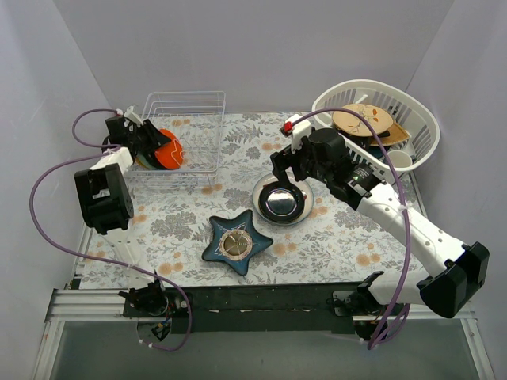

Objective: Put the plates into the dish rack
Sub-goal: Insert the plate into the dish rack, then pick up the plate at the center of the board.

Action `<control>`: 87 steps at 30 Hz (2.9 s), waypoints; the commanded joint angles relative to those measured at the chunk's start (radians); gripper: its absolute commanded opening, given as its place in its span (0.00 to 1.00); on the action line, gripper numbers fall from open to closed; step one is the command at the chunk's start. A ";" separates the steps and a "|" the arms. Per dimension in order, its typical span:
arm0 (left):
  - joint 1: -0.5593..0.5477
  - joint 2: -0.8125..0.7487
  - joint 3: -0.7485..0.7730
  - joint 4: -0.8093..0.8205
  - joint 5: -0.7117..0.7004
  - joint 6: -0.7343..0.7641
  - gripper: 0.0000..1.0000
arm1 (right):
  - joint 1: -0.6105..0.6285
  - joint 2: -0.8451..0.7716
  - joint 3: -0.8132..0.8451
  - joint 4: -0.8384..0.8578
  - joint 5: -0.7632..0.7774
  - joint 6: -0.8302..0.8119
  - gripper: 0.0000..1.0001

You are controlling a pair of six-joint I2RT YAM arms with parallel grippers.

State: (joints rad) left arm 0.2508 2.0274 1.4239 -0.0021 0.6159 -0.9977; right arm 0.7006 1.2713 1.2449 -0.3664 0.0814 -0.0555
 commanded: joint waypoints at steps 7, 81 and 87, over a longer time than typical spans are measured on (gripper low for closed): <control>-0.004 -0.055 0.046 -0.070 -0.149 0.059 0.55 | -0.004 -0.026 -0.021 0.030 -0.017 0.022 0.98; -0.861 -0.595 -0.401 -0.114 -0.601 -0.205 0.77 | -0.161 -0.061 -0.271 0.103 -0.005 0.229 0.96; -0.874 -0.582 -0.418 -0.104 -0.596 -0.190 0.77 | -0.161 -0.033 -0.288 0.096 0.001 0.263 0.89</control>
State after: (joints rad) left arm -0.6079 1.4502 1.0149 -0.1310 0.0330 -1.1980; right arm 0.5434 1.2354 0.9577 -0.2890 0.0769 0.1722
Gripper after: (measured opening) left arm 0.774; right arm 0.925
